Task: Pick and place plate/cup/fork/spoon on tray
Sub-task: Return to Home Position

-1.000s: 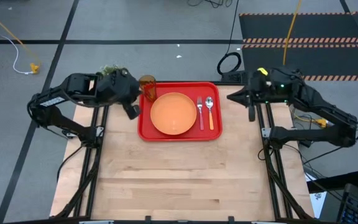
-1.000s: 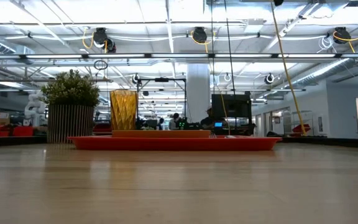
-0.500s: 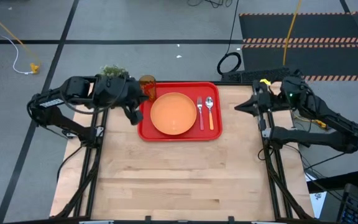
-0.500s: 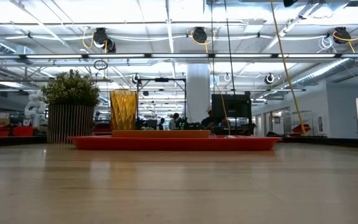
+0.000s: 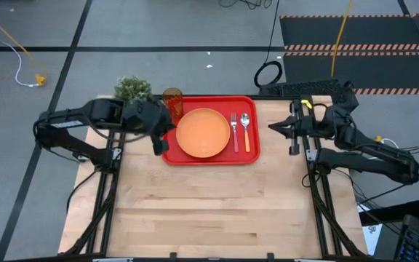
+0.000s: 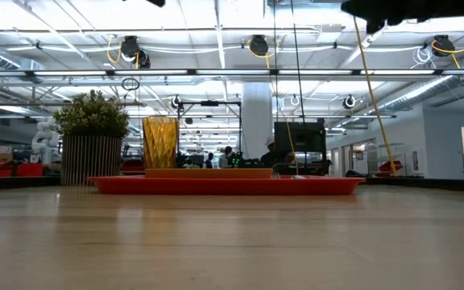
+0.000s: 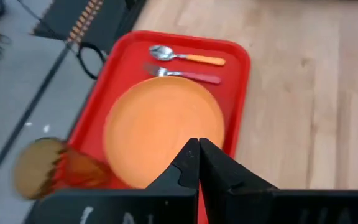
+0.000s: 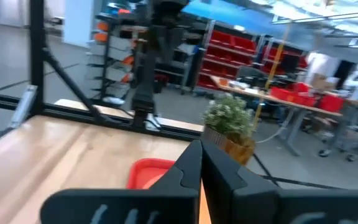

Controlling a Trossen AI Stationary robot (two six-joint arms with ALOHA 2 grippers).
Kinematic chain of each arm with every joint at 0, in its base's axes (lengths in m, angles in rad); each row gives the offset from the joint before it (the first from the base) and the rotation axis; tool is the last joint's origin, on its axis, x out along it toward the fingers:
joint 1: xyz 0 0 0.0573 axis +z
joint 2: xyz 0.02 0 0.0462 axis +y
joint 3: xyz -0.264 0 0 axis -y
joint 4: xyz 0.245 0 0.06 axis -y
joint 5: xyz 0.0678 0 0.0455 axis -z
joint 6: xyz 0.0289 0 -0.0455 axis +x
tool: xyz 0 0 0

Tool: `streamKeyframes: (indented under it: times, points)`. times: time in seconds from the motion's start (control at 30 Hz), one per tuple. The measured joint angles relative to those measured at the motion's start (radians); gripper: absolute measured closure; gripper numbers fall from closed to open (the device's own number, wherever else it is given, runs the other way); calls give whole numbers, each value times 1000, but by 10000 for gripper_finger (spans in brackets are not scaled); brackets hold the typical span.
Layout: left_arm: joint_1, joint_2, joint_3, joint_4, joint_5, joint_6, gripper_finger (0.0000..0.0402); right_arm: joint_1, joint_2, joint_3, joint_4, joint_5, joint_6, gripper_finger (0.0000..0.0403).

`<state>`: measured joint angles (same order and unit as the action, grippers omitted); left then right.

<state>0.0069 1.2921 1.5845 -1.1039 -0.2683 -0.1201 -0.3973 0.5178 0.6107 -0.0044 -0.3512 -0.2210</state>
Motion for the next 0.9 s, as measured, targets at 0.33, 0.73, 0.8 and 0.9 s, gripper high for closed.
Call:
streamKeyframes:
  times: [0.33, 0.73, 0.8, 0.9]
  points:
    - [-10, -95, -272, 339, 36, -23, 399, 15, -7, -184, 238, 38, 50, 403]
    - [0, -234, -550, 562, 42, -65, 399, 114, -9, -395, 528, 240, 134, 403]
    - [-1, -248, -574, 593, 42, -83, 398, 143, -9, -411, 541, 274, 143, 403]
    - [-1, -261, -588, 584, 42, -99, 400, 184, -9, -416, 536, 301, 148, 403]
